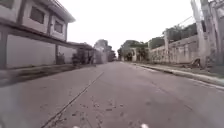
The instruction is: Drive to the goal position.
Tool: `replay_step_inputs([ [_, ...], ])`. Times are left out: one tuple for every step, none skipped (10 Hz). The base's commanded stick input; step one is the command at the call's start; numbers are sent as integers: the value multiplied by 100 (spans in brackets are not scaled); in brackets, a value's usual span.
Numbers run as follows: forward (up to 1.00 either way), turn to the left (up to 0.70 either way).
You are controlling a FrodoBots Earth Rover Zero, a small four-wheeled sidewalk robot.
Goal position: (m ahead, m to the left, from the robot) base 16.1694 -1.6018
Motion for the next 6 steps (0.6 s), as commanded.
replay_step_inputs([
  [100, 2],
  [100, 2],
  [100, 2],
  [100, 2],
  [100, 2],
  [100, 2],
])
